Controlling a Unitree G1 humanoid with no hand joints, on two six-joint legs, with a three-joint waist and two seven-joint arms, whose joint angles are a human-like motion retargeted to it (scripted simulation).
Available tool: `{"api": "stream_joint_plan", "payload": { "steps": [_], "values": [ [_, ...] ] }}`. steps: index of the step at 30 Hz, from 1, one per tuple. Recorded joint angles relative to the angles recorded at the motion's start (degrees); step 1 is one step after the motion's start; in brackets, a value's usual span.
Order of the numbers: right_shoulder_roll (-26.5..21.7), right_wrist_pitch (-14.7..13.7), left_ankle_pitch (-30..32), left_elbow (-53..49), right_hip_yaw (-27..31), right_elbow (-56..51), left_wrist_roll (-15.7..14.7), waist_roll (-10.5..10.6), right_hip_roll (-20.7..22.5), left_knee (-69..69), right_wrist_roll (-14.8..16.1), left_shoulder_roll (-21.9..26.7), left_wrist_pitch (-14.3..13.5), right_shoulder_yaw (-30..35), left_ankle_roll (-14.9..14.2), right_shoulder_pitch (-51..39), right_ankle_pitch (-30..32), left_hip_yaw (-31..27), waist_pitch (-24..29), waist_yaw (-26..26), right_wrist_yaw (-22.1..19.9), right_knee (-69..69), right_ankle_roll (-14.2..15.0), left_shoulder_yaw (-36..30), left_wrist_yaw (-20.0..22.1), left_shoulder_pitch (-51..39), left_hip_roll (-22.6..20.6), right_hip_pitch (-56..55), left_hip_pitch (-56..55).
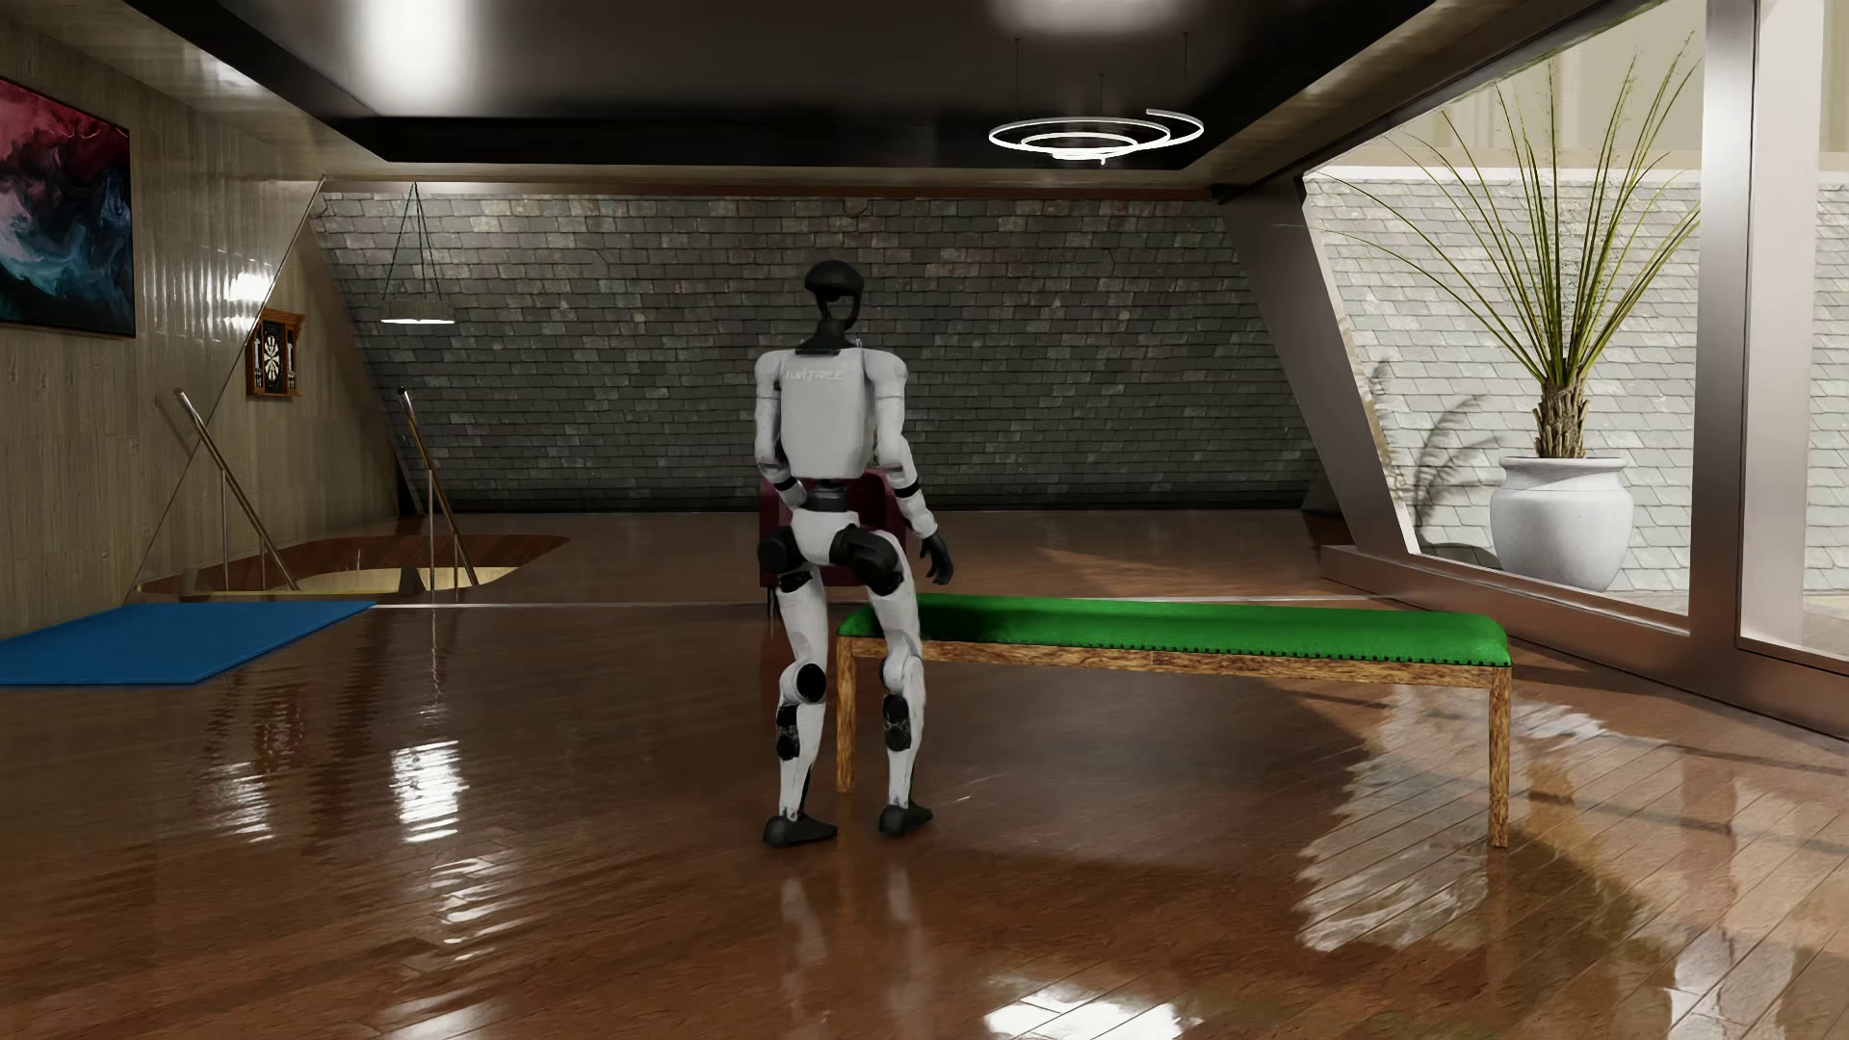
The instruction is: Head to the dark red armchair
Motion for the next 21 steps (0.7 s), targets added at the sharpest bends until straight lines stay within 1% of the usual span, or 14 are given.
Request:
{"api": "stream_joint_plan", "payload": {
  "steps": [1, 3, 6, 8, 10, 12, 13, 14, 15, 16, 17, 18, 19, 21],
  "values": [
    [-0.48, 0.03, 0.15, -1.89, -1.97, 0.07, -0.31, -0.01, 1.15, -0.37, -0.18, -0.71, -1.99, 0.81, 0.52, 0.59, 2.49, -2.04, 0.2, 0.47, 0.44, -4.32, 0.63, 0.29, 3.33, -0.12, -0.51, -1.39, 0.74],
    [-1.52, 0.23, 0.6, -3.97, -5.17, 0.89, -0.86, 0.1, 3.24, -1.29, -0.42, -1.04, -3.67, 2.25, 1.66, 1.35, 7.02, -5.4, 0.49, 1.23, 1.13, -14.86, 4.05, -0.55, 2.3, -0.69, -1.42, -2.77, 2.5],
    [-2.6, 1.55, 0.9, -3.99, 0.45, 2.87, 1.64, 0.79, 6.96, -1.9, -0.62, -0.06, -4.08, 3.06, 3.97, 1.31, 9.63, -8.67, 0.96, 1.47, 1.57, -26.06, 9.03, -3.17, 1.64, -1.42, -2.25, -2.51, 5.88],
    [-2.56, 2.81, 0.99, 0.09, 2.69, 3.72, 3.5, 1.36, 7.51, -1.6, -0.23, 0.49, -3.14, 1.77, 5.53, 1.37, 10.67, -10.11, 1.03, 1.2, 0.76, -21.21, 6.69, -4.87, 4.5, -1.43, -2.78, -2.32, 8.68],
    [-1.22, 3.61, 4.38, 8.21, -0.3, 4.13, 2.25, 2.68, 7.2, -0.71, 0.93, 0.67, 1.66, -0.85, 6.17, 1.91, 15.39, -9.7, 0.3, 0.87, -1.12, -21.71, 2.15, -5.2, -2.32, -1.27, -1.71, 0.64, 11.09],
    [0.47, 3.62, 11.33, 16.86, -2.52, 5.34, 4.45, 5.16, 8.11, 3.72, 2.01, 2.0, 9.69, -3.2, 6.5, 1.79, 14.32, -7.54, -0.73, 0.43, -2.81, -22.11, 2.64, -7.47, -12.42, -0.63, -0.55, 3.54, 10.92],
    [0.86, 2.76, 16.36, 21.01, -3.21, 6.6, 8.35, 6.4, 8.8, 7.43, 2.11, 3.59, 11.51, -4.25, 4.81, 1.6, 12.49, -6.09, -1.17, -0.07, -3.11, -21.7, 2.8, -11.46, -17.64, -0.48, 0.02, 4.81, 9.68],
    [1.44, 2.18, 20.51, 24.79, -4.34, 7.69, 13.02, 7.36, 9.32, 13.09, 1.91, 4.96, 10.88, -5.16, -2.68, 1.01, 10.5, -5.28, -1.47, -0.77, -3.15, -20.53, 1.55, -16.72, -22.58, -0.34, 0.5, 5.61, 7.31],
    [2.28, 1.47, 23.38, 27.17, -6.19, 8.05, 16.68, 8.03, 9.61, 20.24, 1.85, 6.9, 8.39, -6.28, -15.15, 0.67, 8.15, -4.76, -1.61, -1.66, -3.55, -18.37, -0.1, -21.04, -27.56, -0.73, 1.16, 5.82, 4.07],
    [3.66, 0.53, 26.64, 27.96, -9.02, 7.83, 18.33, 8.47, 9.41, 28.81, 2.2, 9.31, 5.66, -7.71, -21.87, 0.58, 5.38, 0.0, -1.56, -3.06, -4.69, -15.5, -1.55, -23.18, -31.77, -1.38, 2.81, 5.64, -0.4],
    [5.19, -0.58, 27.66, 27.32, -12.09, 7.45, 17.86, 8.87, 8.91, 37.37, 2.8, 11.57, 3.99, -9.15, -22.17, 0.62, 2.81, 5.04, -1.4, -4.43, -6.24, -13.35, -2.78, -22.73, -34.29, -2.07, 6.15, 6.13, -5.56],
    [6.38, -1.64, 22.97, 25.57, -14.56, 7.32, 15.68, 9.28, 8.62, 43.96, 3.16, 13.07, 4.12, -10.09, -22.23, 0.63, 0.68, 4.95, -1.19, -5.03, -7.54, -12.53, -3.75, -19.68, -34.05, -2.57, 8.78, 7.71, -10.01],
    [7.24, -2.38, 19.31, 22.9, -16.71, 7.61, 12.34, 9.68, 8.69, 48.47, 2.92, 13.53, 6.1, -10.16, -22.31, 0.52, -1.3, 4.16, -0.89, -5.03, -8.15, -12.07, -4.45, -14.27, -30.35, -2.73, 12.24, 9.66, -14.43],
    [7.39, -3.54, 12.6, 14.78, -19.92, 8.41, 4.02, 10.28, 8.9, 50.82, 1.1, 10.79, 10.3, -8.2, -16.43, 0.05, -5.08, 5.18, -0.41, -4.01, -7.07, -11.6, -5.11, -1.34, -15.71, -2.21, 17.49, 13.87, -22.59]
  ]
}}
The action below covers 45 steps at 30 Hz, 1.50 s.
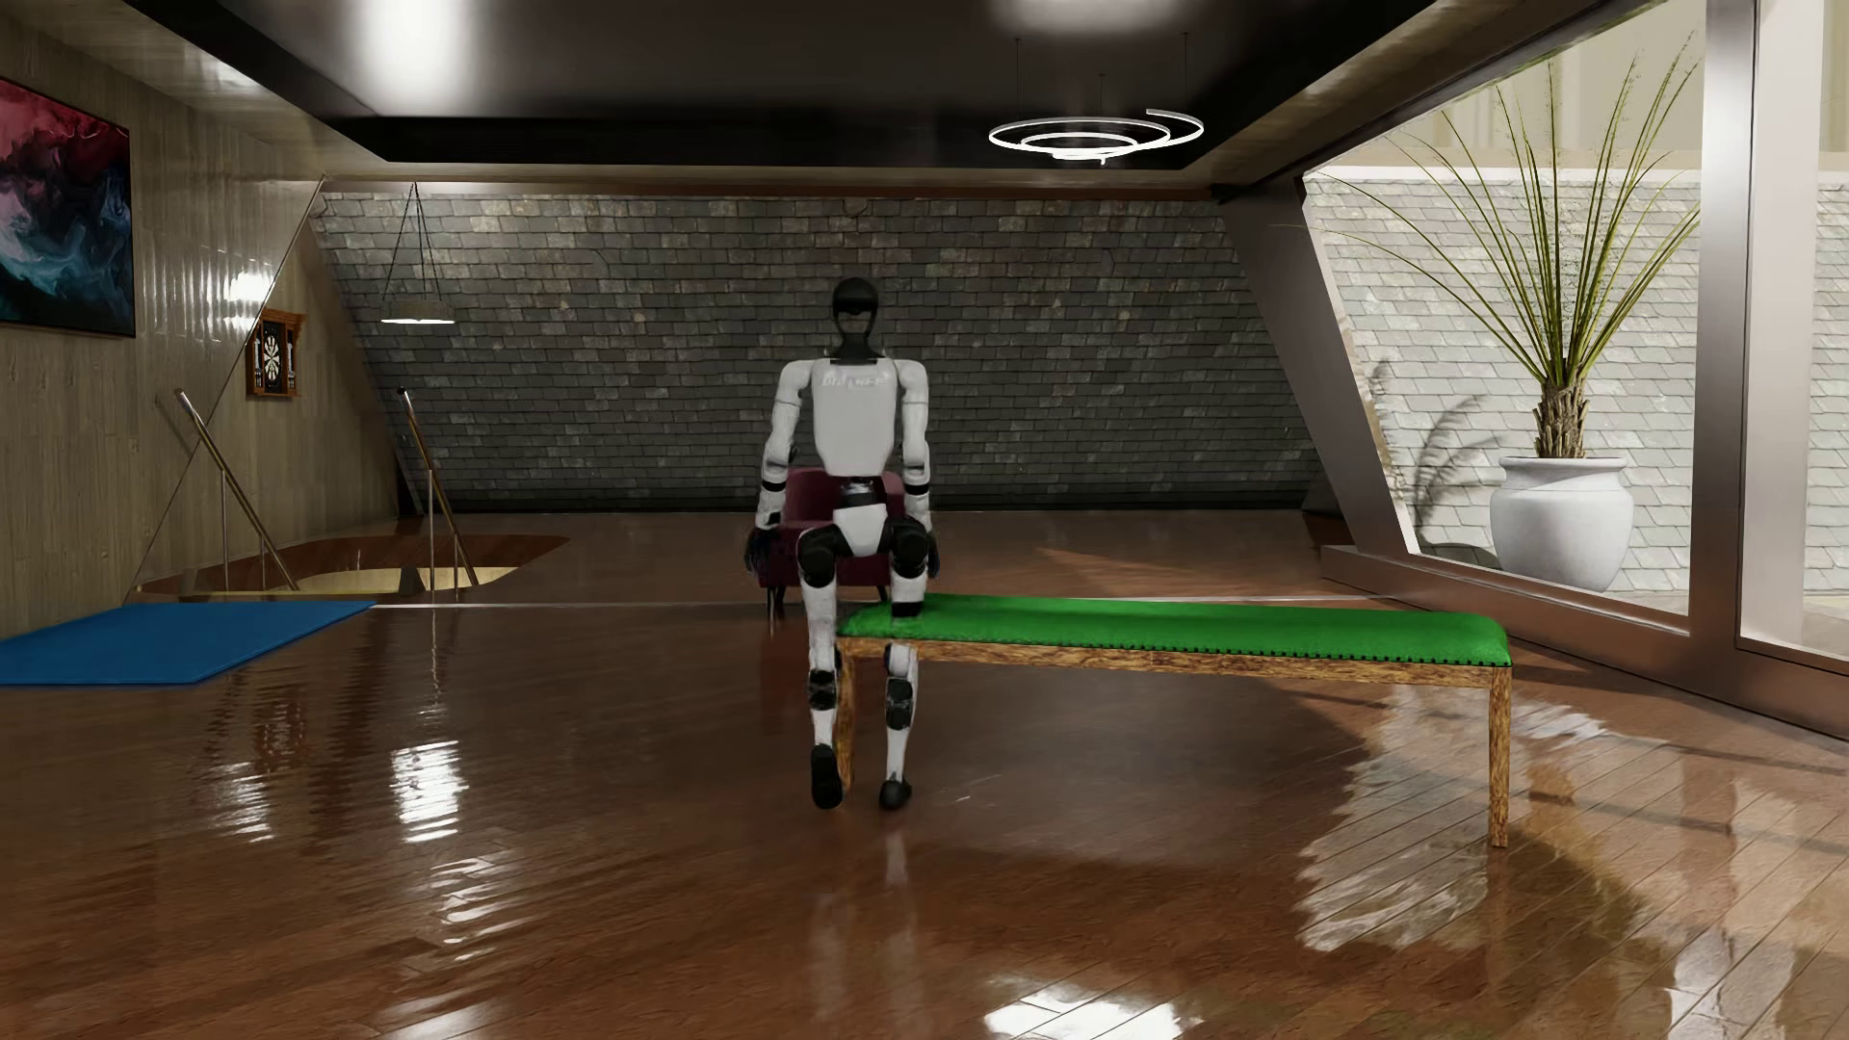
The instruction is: Head to the dark red armchair
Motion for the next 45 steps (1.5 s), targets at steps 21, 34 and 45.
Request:
{"api": "stream_joint_plan", "payload": {
  "steps": [21, 34, 45],
  "values": [
    [-14.27, 2.22, -10.07, 15.36, 12.34, -13.17, 12.9, -15.22, -20.91, -46.65, 0.13, -14.03, 5.63, 11.32, 11.54, 3.07, 14.9, 8.26, 2.27, 6.57, 8.18, 48.66, 8.58, 0.65, 5.76, -0.89, -13.99, -9.85, 11.23],
    [-4.61, 7.33, -10.24, -1.24, 7.84, -3.01, 3.86, -8.83, -9.62, -47.22, -2.16, -9.07, -3.26, 5.4, 11.7, 6.83, 19.92, 4.02, -0.88, 2.18, 9.39, -4.67, 4.42, -13.73, 8.08, -14.42, -7.26, -17.08, 32.78],
    [-3.35, 1.24, -5.12, 0.33, 2.81, -3.19, -2.81, -1.02, 1.88, -7.69, -2.46, -3.13, 2.66, 2.29, 6.96, -5.29, -2.12, 5.14, -0.56, 4.01, 2.03, 0.56, -1.46, -12.31, 5.49, 2.19, 4.16, 4.75, -5.56]
  ]
}}
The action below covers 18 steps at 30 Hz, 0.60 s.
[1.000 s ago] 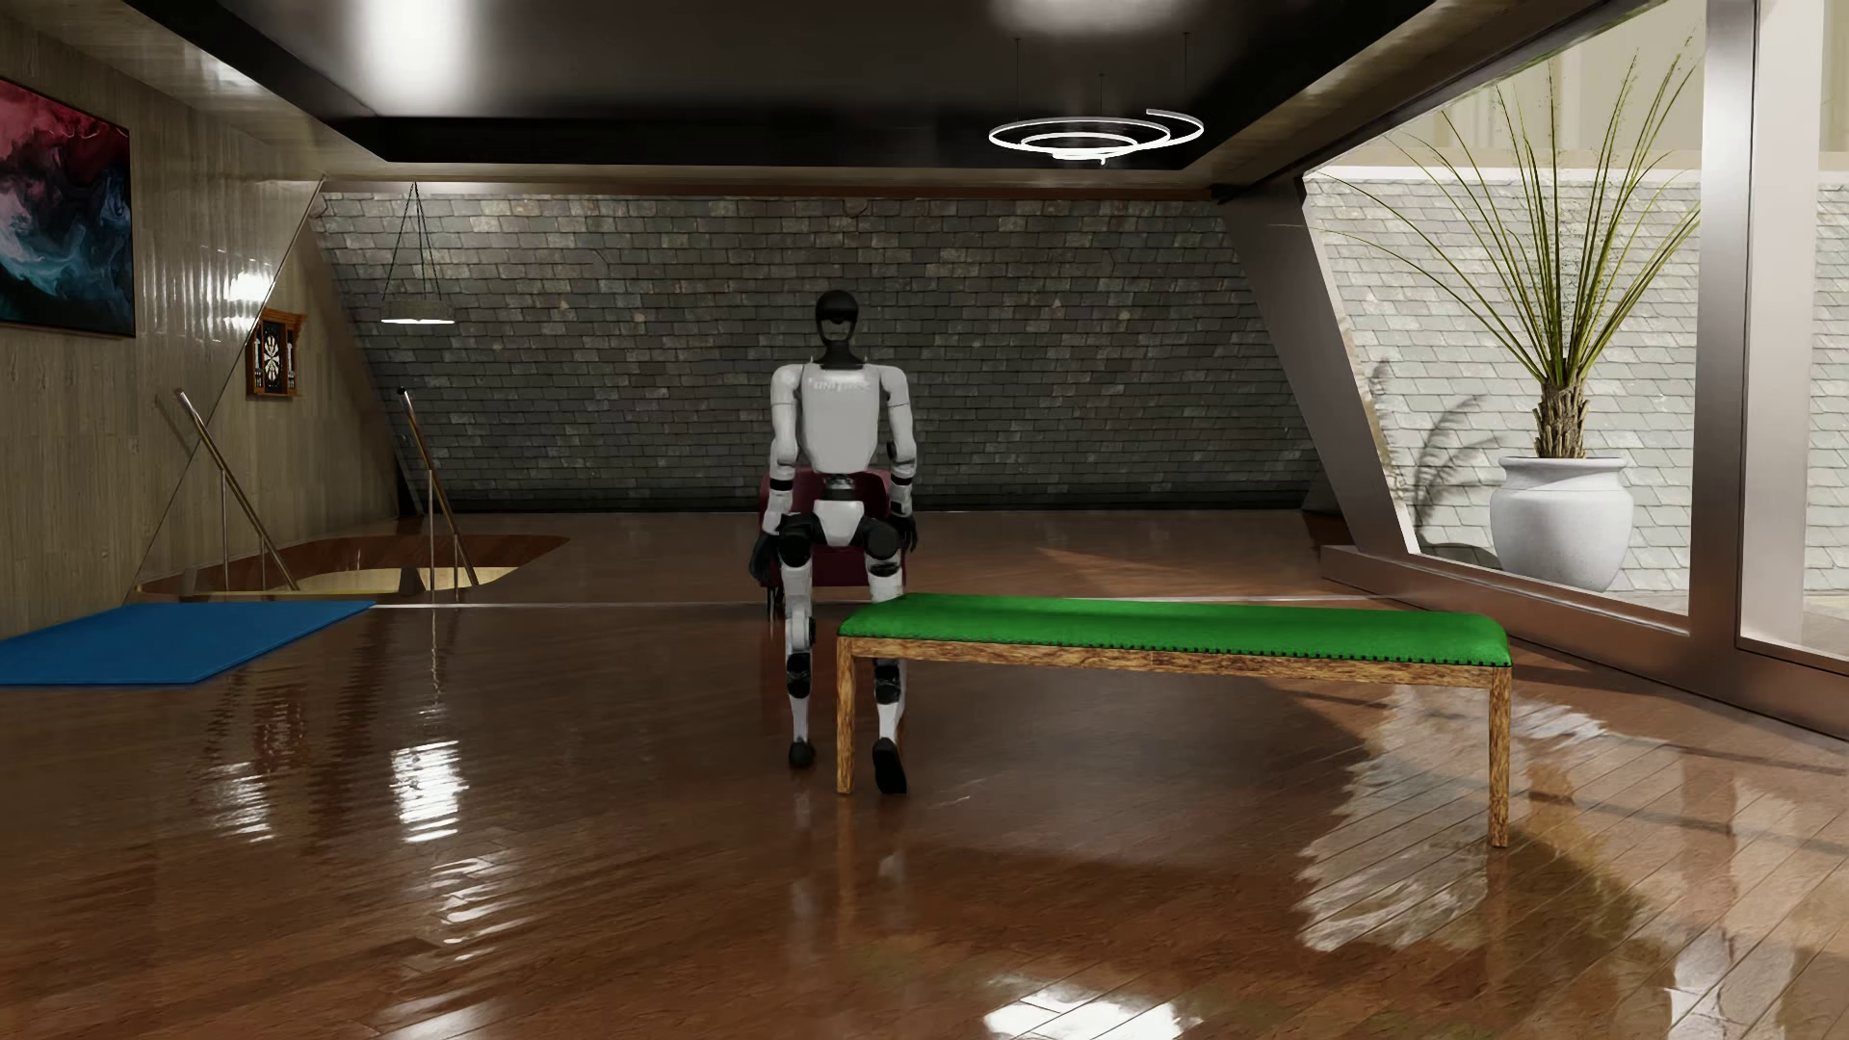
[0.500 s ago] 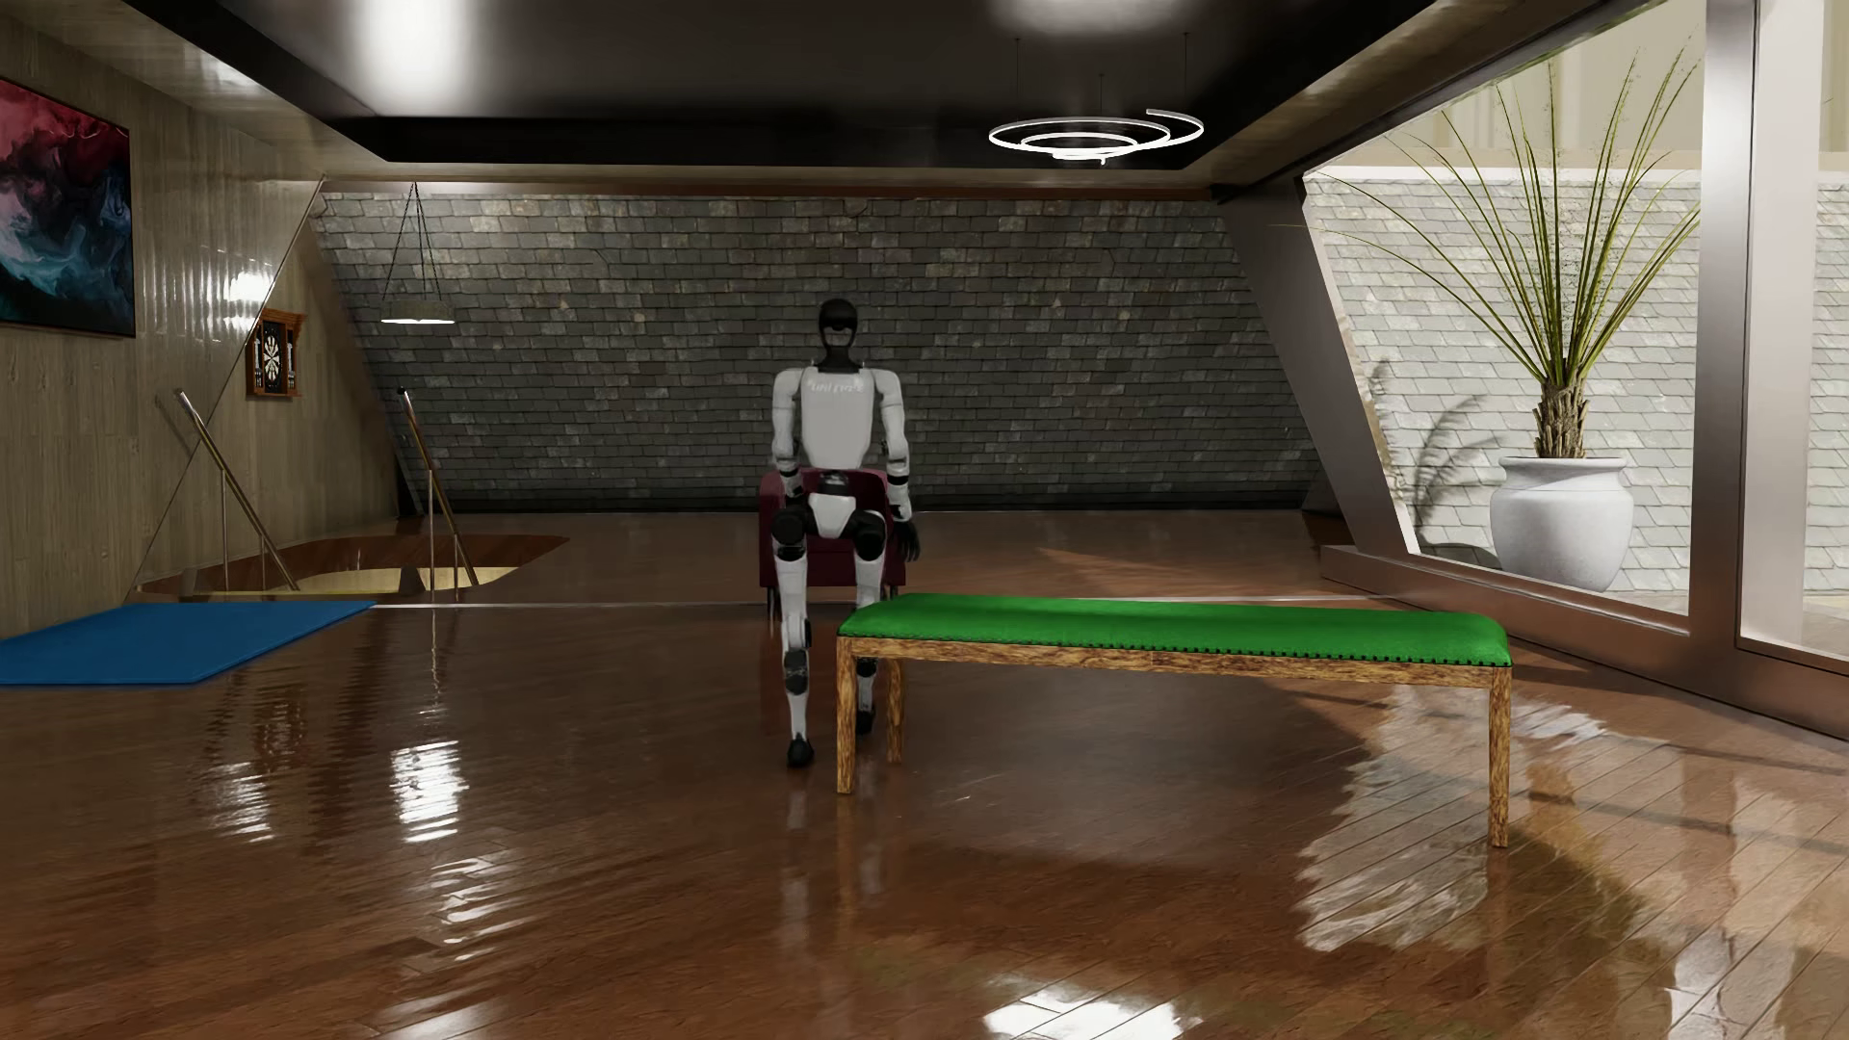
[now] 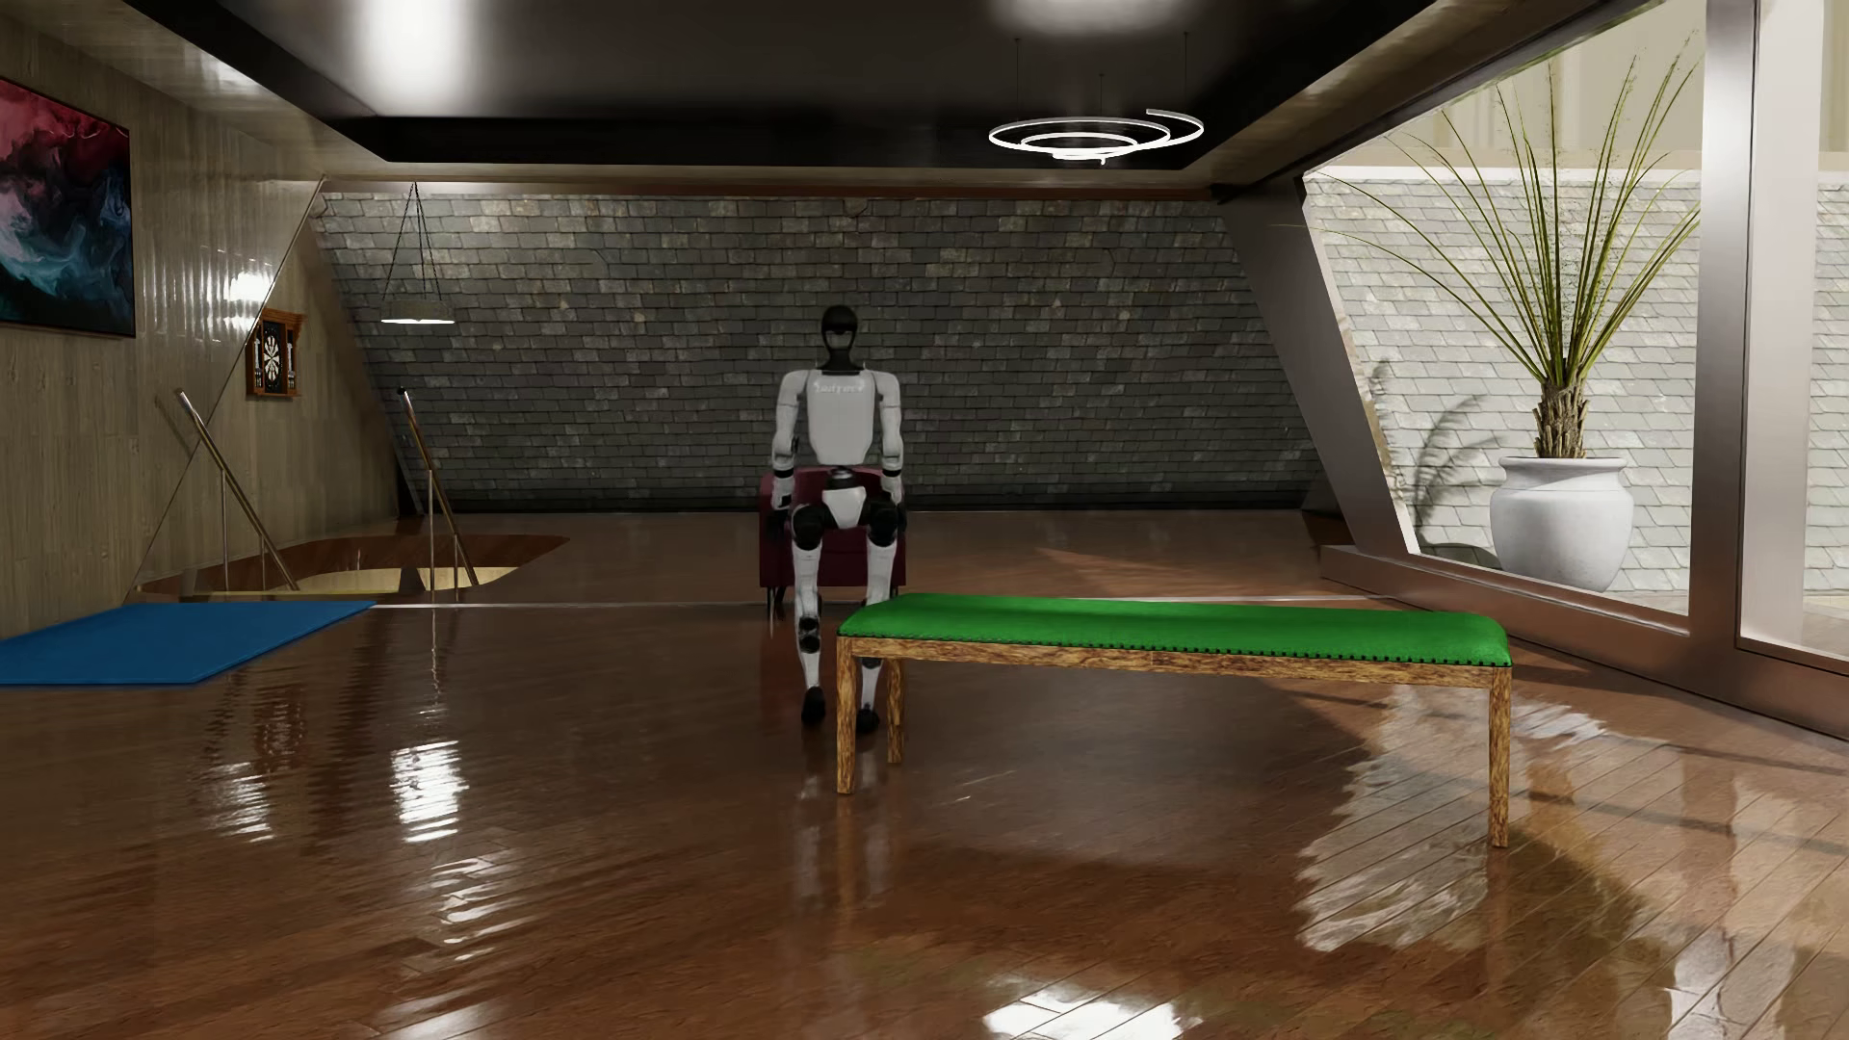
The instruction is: Head to the dark red armchair
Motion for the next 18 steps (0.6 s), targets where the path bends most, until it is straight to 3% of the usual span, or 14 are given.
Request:
{"api": "stream_joint_plan", "payload": {
  "steps": [2, 3, 5, 6, 9, 11, 13, 15, 16, 18],
  "values": [
    [-1.06, -0.49, -1.2, -1.49, 0.75, -0.82, 0.42, -0.3, -0.09, -17.7, -0.03, 0.47, -0.24, 1.87, 0.48, -1.61, -2.45, -0.38, 0.06, 1.63, 0.48, -1.72, 0.56, -0.53, -0.7, 1.67, -1.9, 4.78, -2.37],
    [-1.67, -0.57, 1.89, -1.96, 1.19, -1.07, 0.78, -0.59, -0.24, -28.79, -0.11, 0.4, -0.24, 2.86, 1.17, -2.31, -3.13, -1.09, -0.06, 2.43, 0.84, -3.52, 0.87, -0.4, -0.84, 2.54, -3.19, 7.4, -2.25],
    [-2.37, -0.4, 5.53, -2.24, 2.28, -1.43, 0.33, -1.33, -0.39, -49.94, 0.07, -0.61, 0.41, 4.37, -0.56, -3.2, -3.94, -1.8, -0.41, 3.64, 1.53, -7.22, 1.36, 1.59, -0.08, 4.48, -4.78, 12.42, -0.57],
    [-2.28, -0.21, 5.9, -1.8, 2.72, -1.6, 0.54, -1.67, -0.25, -53.96, 0.28, -1.01, 1.28, 4.83, -2.2, -3.27, -4.25, -1.86, -0.47, 3.97, 1.53, -7.34, 1.59, 2.36, 1.49, 5.28, -5.07, 14.25, -0.69],
    [-2.06, 0.68, 11.64, 4.15, 4.05, -1.7, 3.68, -2.92, -1.12, -44.62, 0.96, -2.69, 4.24, 5.06, 1.57, -0.78, -2.69, -1.44, -0.78, 4.36, 1.09, -4.31, 2.84, 1.63, 5.27, 5.91, -6.82, 19.3, -1.88],
    [-2.1, 2.44, 11.59, 8.56, 4.86, -0.12, 3.97, -4.84, -4.04, -40.88, 1.27, -4.75, 5.51, 4.43, 2.04, 2.46, 5.11, -0.25, -1.24, 4.4, 1.81, 1.8, 2.85, 2.93, 4.45, 5.53, -8.93, 20.13, 0.75],
    [-2.92, 4.36, 7.78, 9.48, 5.36, 2.76, 3.46, -7.05, -9.48, -40.59, 0.12, -6.71, 4.69, 5.71, 2.97, 4.66, 18.3, 2.52, -1.38, 4.36, 5.7, 17.73, 7.81, 4.96, 3.94, 5.04, -10.97, 14.18, 4.95],
    [-5.98, 2.89, 4.47, 7.55, 5.85, 3.33, 3.92, -9.26, -16.8, -41.46, -3.13, -7.81, 1.45, 10.27, 3.56, 5.49, 30.45, 5.36, -1.09, 3.86, 12.18, 35.87, 13.07, 5.09, 4.04, 3.84, -13.37, 4.01, 9.12],
    [-7.58, 1.5, 2.78, 6.52, 6.93, 1.94, 4.6, -10.32, -18.7, -41.73, -4.05, -7.86, -0.1, 11.53, 4.07, 6.22, 27.95, 6.13, -0.84, 3.4, 13.69, 42.41, 12.06, 4.2, 3.93, 2.43, -14.7, -1.22, 11.13],
    [-8.03, 1.62, -0.84, 6.79, 8.72, -1.91, 6.93, -11.79, -20.17, -40.97, -2.07, -7.33, -2.35, 9.25, 4.92, 8.99, 20.52, 6.63, -0.25, 2.55, 10.25, 48.48, 11.05, 1.81, 3.77, -2.08, -16.97, -10.73, 14.86]
  ]
}}
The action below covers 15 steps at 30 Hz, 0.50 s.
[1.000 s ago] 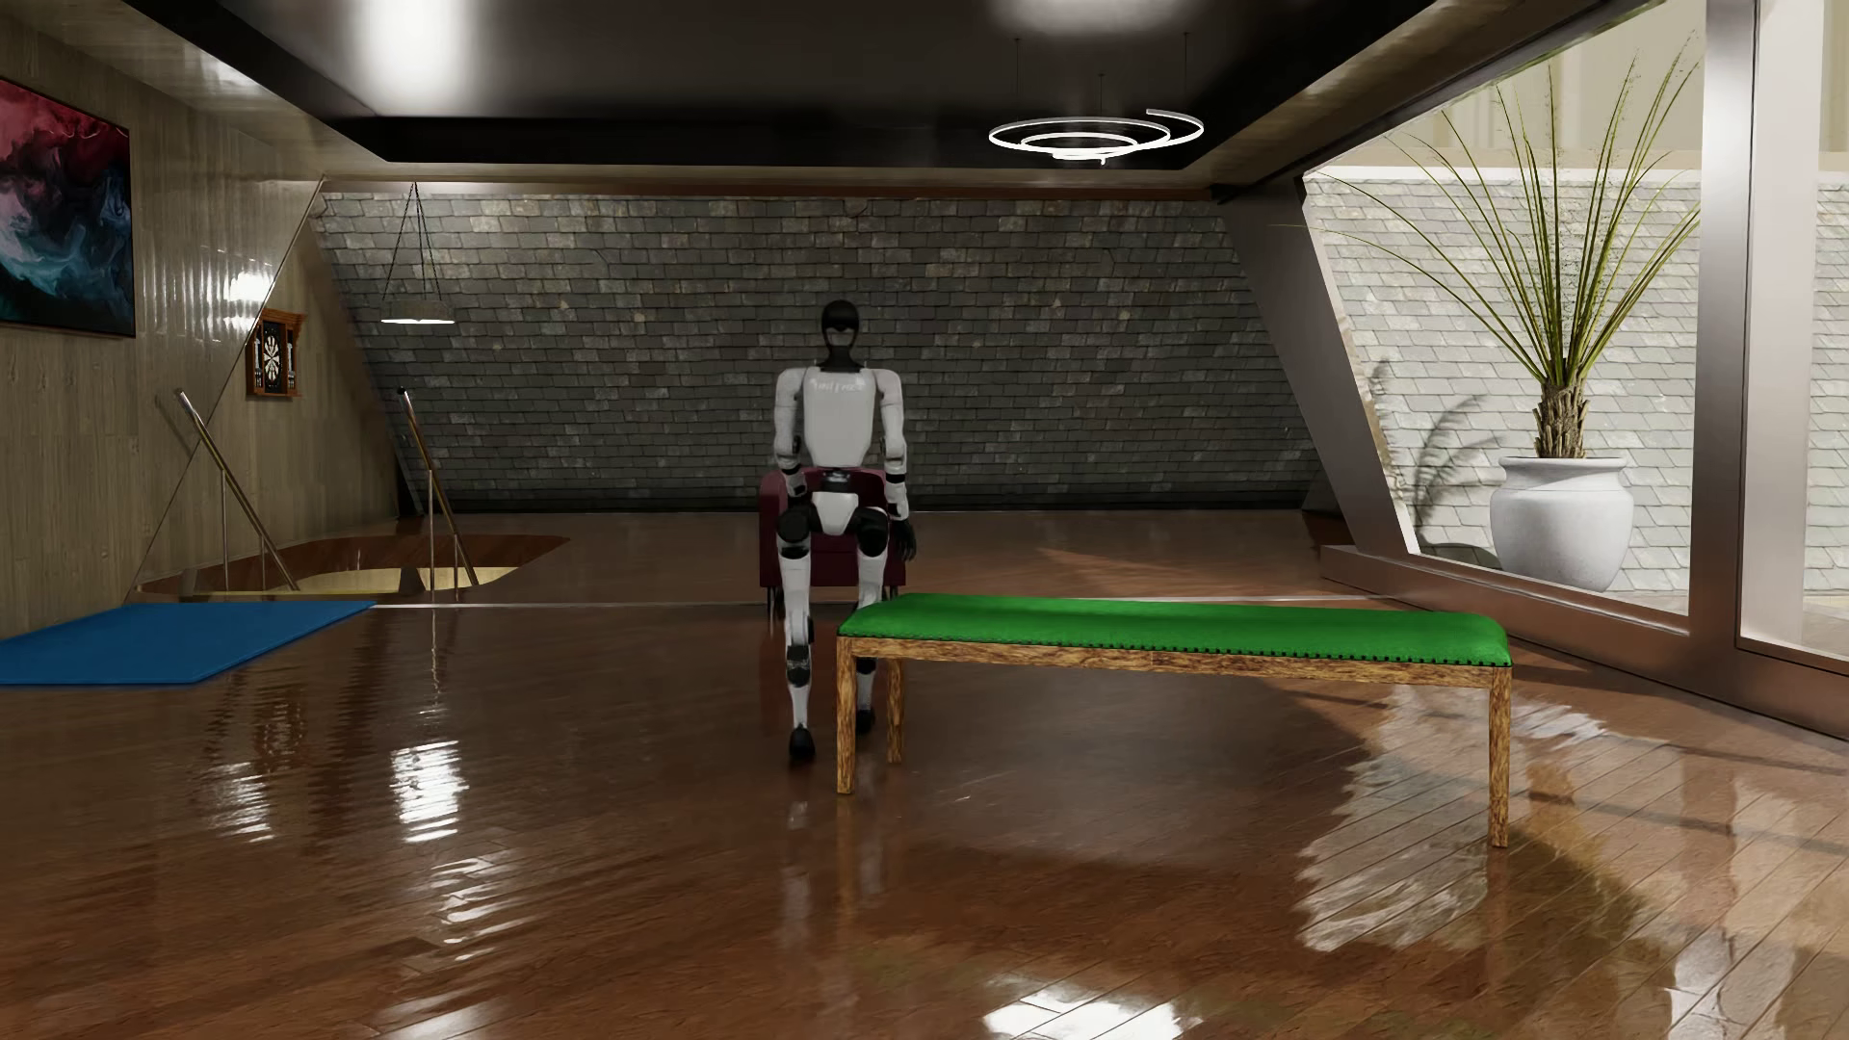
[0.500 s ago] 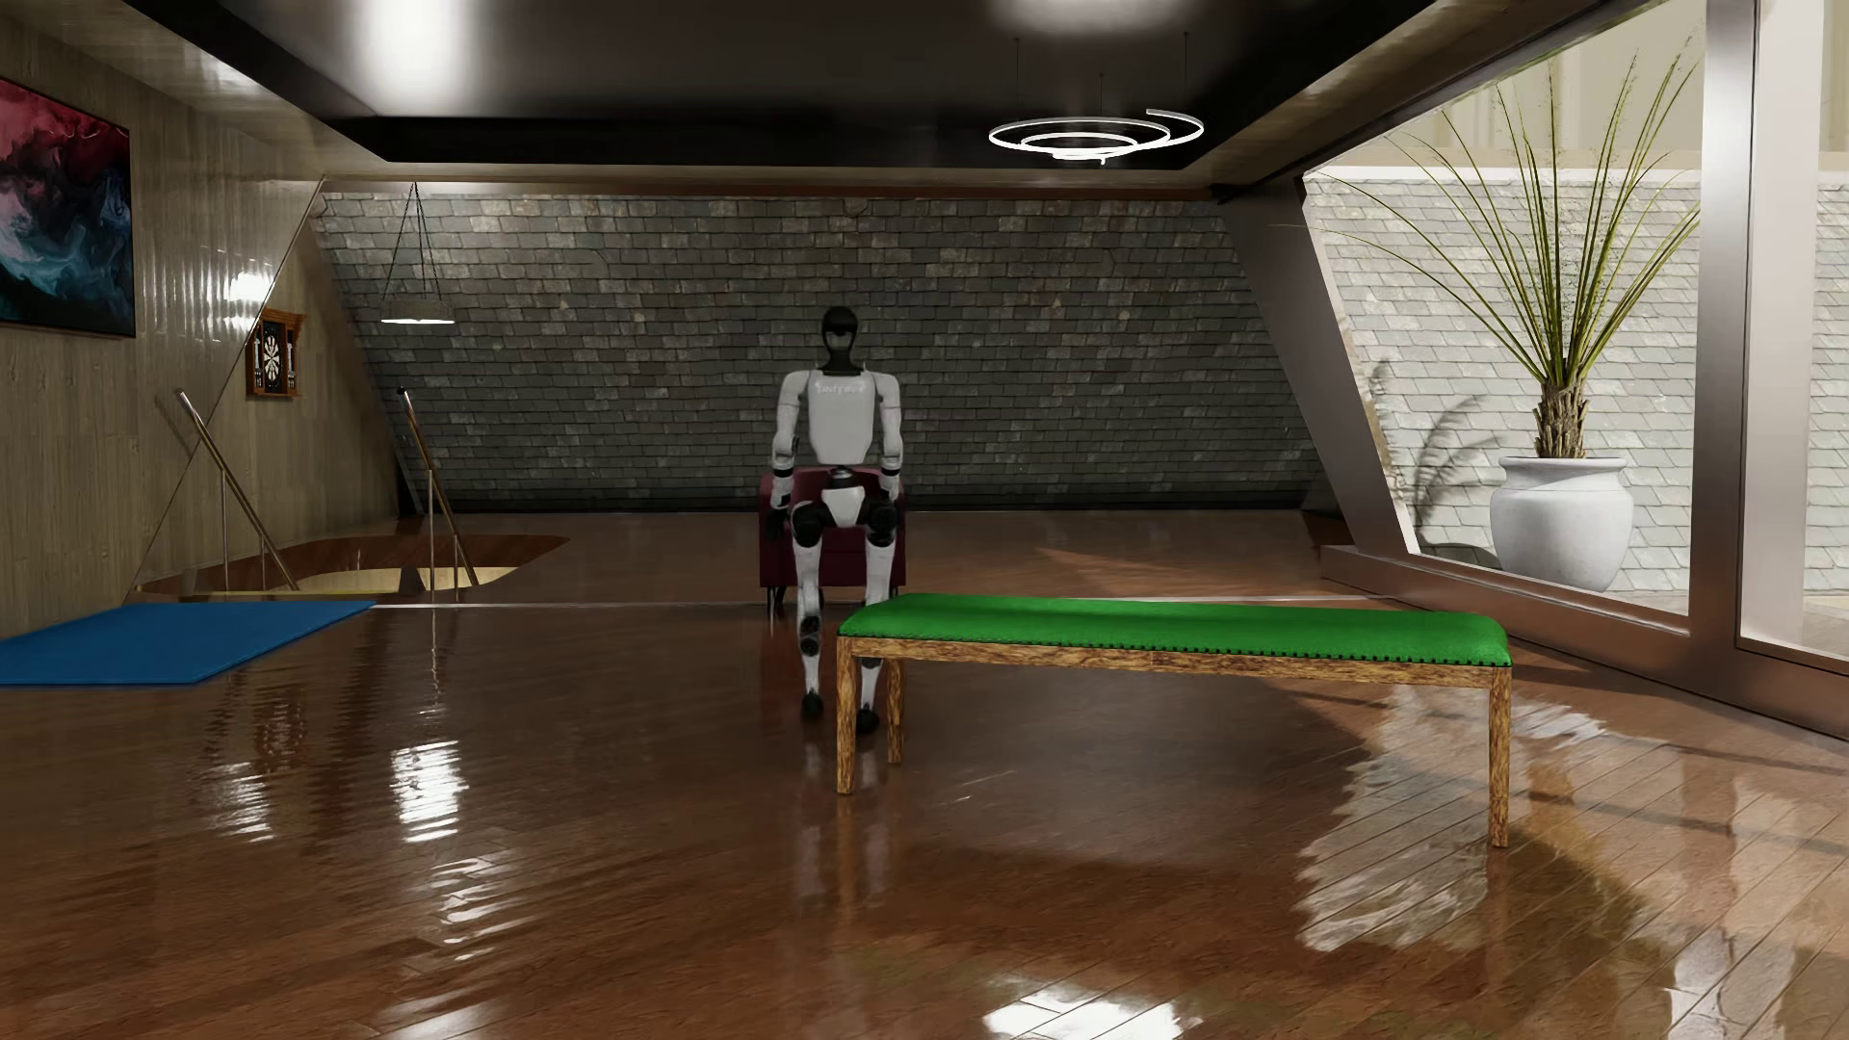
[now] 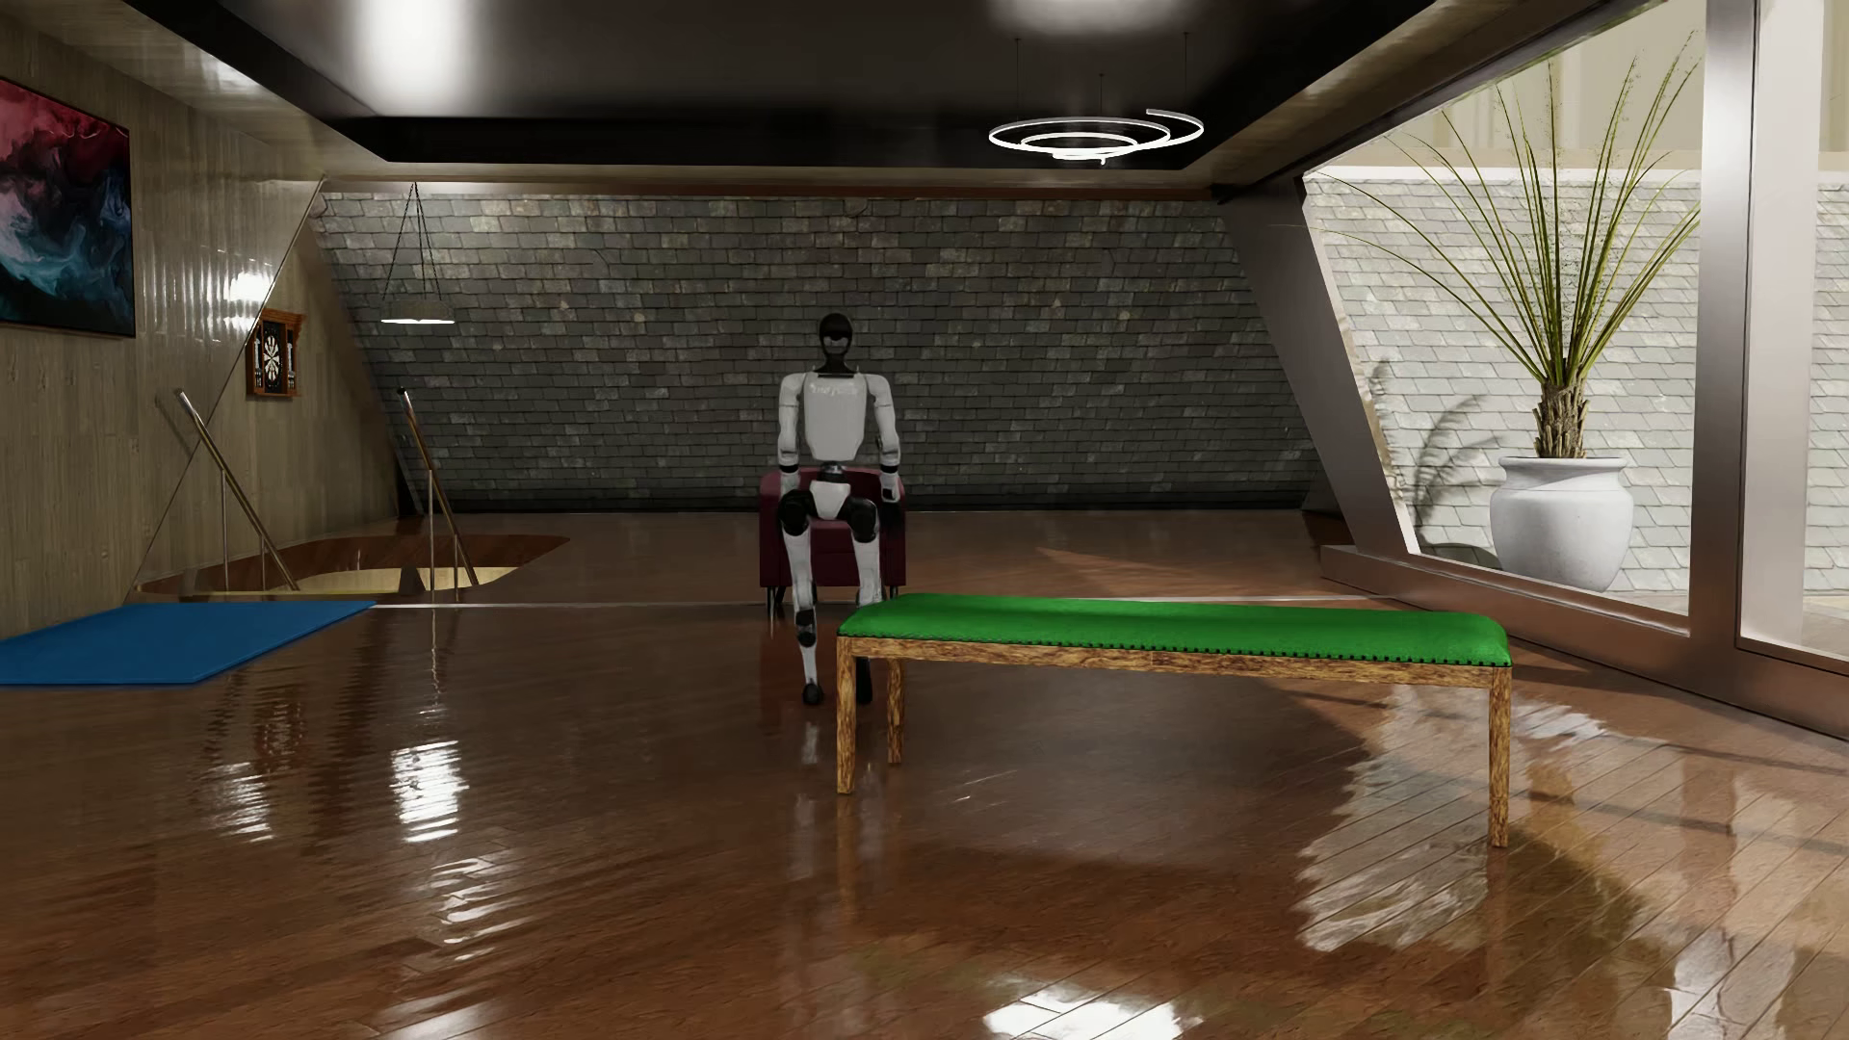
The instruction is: Head to the dark red armchair
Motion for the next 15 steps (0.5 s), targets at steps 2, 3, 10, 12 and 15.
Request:
{"api": "stream_joint_plan", "payload": {
  "steps": [2, 3, 10, 12, 15],
  "values": [
    [1.53, 1.63, -3.64, 0.05, 0.82, -3.16, 1.01, -0.68, 0.34, 0.97, 4.23, 0.0, 0.32, -5.2, 0.43, 2.94, -9.09, -0.88, 0.33, -1.13, -5.54, -4.83, -2.04, -0.67, -0.25, -5.18, -1.37, -6.72, 3.85],
    [2.25, 2.38, -5.09, -0.4, 1.08, -3.8, 0.58, -0.71, 1.23, 0.87, 5.71, 0.05, 0.22, -6.85, 0.52, 3.46, -11.69, -1.66, 0.32, -1.81, -6.99, -10.89, -3.26, -0.23, 0.09, -7.19, -1.64, -9.13, 5.87],
    [4.11, 3.56, -10.13, -8.3, -0.14, -3.93, 1.86, 0.92, 8.2, -3.83, 4.29, 2.37, -5.09, -8.41, 0.1, 2.39, -6.55, -6.59, -0.96, -5.37, -3.83, -62.44, 2.12, -8.55, 3.06, -13.54, -0.79, -11.94, 19.83],
    [5.28, 3.79, -9.13, -8.04, 0.61, -3.18, 1.88, 1.78, 10.59, -2.44, 3.4, 3.12, -4.68, -8.8, -0.46, 2.19, -0.77, -7.08, -1.4, -6.09, -2.74, -55.19, -4.84, -10.65, 5.24, -11.34, 0.34, -12.74, 23.94],
    [7.85, 4.67, 3.04, -1.41, -2.16, -1.18, -0.06, 4.33, 13.24, 7.36, 2.69, 2.02, 1.59, -10.8, -7.23, 2.62, -3.07, -8.3, -2.01, -6.88, -3.65, -47.47, -10.64, -8.36, 6.83, -6.81, 3.96, -10.03, 24.49]
  ]
}}
